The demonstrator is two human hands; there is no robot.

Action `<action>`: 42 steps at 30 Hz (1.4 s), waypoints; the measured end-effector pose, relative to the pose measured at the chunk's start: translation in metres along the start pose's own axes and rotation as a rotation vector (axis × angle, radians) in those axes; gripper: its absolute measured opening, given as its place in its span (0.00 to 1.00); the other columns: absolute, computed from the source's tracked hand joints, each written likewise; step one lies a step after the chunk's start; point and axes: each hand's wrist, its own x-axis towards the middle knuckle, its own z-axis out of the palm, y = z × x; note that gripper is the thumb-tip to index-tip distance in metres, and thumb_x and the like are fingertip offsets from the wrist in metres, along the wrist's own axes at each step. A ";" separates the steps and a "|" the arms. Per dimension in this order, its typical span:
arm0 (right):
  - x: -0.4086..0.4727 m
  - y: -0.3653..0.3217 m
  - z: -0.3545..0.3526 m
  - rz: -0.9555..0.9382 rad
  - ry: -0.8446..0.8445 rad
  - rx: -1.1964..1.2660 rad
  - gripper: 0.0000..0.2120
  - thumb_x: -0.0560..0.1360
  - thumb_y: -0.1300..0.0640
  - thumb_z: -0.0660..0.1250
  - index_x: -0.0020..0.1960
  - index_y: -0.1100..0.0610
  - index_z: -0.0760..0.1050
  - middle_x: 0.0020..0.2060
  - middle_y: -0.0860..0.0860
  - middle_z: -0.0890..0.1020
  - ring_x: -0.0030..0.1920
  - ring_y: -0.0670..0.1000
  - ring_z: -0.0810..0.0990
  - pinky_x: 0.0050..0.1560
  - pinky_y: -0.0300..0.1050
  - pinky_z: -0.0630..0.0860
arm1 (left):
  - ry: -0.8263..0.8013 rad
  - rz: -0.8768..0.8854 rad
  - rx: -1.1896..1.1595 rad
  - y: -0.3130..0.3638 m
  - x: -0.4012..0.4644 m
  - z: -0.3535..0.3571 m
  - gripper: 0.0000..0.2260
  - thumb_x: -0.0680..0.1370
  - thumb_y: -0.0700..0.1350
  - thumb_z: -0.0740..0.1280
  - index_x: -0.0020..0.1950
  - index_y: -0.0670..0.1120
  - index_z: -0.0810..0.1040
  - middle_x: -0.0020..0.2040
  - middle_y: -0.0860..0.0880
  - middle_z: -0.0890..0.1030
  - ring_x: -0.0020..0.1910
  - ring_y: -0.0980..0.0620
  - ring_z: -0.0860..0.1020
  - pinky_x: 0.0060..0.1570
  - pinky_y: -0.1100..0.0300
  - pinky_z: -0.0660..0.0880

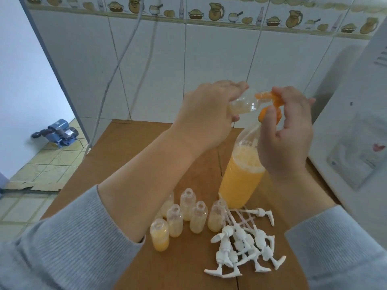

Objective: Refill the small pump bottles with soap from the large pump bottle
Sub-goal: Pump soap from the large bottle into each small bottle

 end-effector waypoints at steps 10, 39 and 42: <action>0.009 -0.007 -0.015 -0.001 -0.086 -0.050 0.18 0.79 0.52 0.54 0.63 0.59 0.73 0.58 0.51 0.76 0.59 0.37 0.64 0.75 0.48 0.49 | 0.002 0.018 0.041 0.005 0.000 -0.010 0.25 0.76 0.45 0.68 0.72 0.55 0.66 0.67 0.58 0.73 0.66 0.52 0.70 0.64 0.48 0.68; -0.006 -0.001 -0.006 -0.021 -0.103 -0.130 0.17 0.77 0.58 0.57 0.64 0.59 0.71 0.59 0.54 0.76 0.64 0.49 0.70 0.75 0.46 0.48 | -0.010 -0.001 -0.017 -0.001 -0.008 0.002 0.26 0.75 0.44 0.69 0.71 0.53 0.68 0.66 0.56 0.74 0.66 0.51 0.70 0.64 0.48 0.68; 0.008 -0.009 -0.017 -0.004 -0.135 -0.110 0.16 0.77 0.56 0.58 0.63 0.58 0.72 0.59 0.52 0.76 0.64 0.46 0.69 0.75 0.43 0.45 | -0.001 0.028 0.013 0.001 -0.005 -0.007 0.26 0.75 0.47 0.69 0.72 0.54 0.67 0.64 0.57 0.75 0.63 0.54 0.72 0.61 0.58 0.68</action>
